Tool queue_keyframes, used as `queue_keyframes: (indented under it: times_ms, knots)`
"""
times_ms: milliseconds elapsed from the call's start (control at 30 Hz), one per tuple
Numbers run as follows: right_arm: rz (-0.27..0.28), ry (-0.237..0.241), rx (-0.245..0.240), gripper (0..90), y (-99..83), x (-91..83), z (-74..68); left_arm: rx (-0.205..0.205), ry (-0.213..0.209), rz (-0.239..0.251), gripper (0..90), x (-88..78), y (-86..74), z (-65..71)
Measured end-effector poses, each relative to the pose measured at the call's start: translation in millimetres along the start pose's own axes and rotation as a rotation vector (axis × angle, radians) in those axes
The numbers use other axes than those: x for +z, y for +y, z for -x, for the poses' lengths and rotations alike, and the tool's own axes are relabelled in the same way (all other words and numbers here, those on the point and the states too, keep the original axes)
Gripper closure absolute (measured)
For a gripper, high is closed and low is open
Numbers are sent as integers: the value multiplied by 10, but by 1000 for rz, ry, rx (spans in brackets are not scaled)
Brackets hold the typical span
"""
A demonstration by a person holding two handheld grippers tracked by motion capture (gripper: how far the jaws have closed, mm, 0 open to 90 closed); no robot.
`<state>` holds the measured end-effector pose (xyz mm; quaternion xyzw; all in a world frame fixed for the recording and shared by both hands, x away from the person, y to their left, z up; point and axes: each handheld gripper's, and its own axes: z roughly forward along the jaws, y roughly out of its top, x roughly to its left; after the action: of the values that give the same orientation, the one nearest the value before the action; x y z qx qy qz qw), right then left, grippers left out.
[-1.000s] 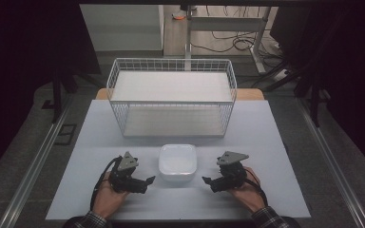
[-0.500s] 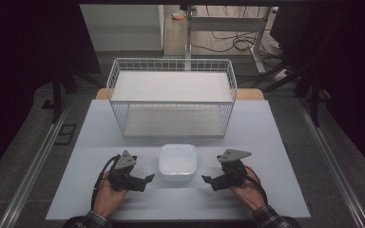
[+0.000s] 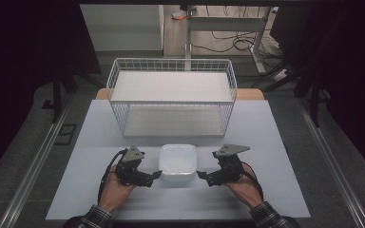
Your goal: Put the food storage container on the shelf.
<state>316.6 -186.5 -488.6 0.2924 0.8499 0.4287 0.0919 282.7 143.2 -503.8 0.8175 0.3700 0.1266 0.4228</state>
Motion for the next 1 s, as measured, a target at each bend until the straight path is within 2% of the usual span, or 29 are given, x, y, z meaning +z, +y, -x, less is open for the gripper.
queue_keyframes:
  times_ms: [33,67,133,233,300,433,500,600,633,667,733,767,800,900,1000]
  knots:
    - [-8,4,2,0,20,10,-5,0,0,0,29,0,0,0]
    - [-25,1,6,0,47,20,-14,-3,-24,1,26,20,31,-6]
    - [-21,-1,6,0,77,25,-32,-12,-43,-4,28,34,46,-12]
    - [-27,-1,-8,0,129,33,-57,-20,-50,-12,41,72,83,-22]
    - [-33,3,2,27,177,53,-62,-16,-52,-16,44,100,131,-25]
    - [-62,28,12,63,279,154,-66,-5,-43,-27,63,159,209,-20]
    - [-69,35,19,75,315,229,-41,-11,-56,-40,66,252,273,-40]
    - [-86,53,49,83,325,337,19,-45,-94,-37,66,316,290,-78]
    - [-92,58,56,83,321,368,30,-45,-94,-37,65,316,290,-78]
    - [-103,88,88,94,313,409,49,-83,-135,-34,69,346,270,-103]
    - [-111,125,108,120,306,430,58,-102,-179,-33,93,348,245,-120]
    - [-114,144,112,146,304,431,52,-102,-179,-33,121,348,245,-120]
    - [-125,153,113,146,303,422,29,-122,-204,-37,125,326,211,-88]
    - [-150,145,124,188,298,383,-17,-127,-196,-46,153,277,192,-54]
    - [-163,121,157,314,287,290,-76,-160,-163,-48,258,190,162,24]
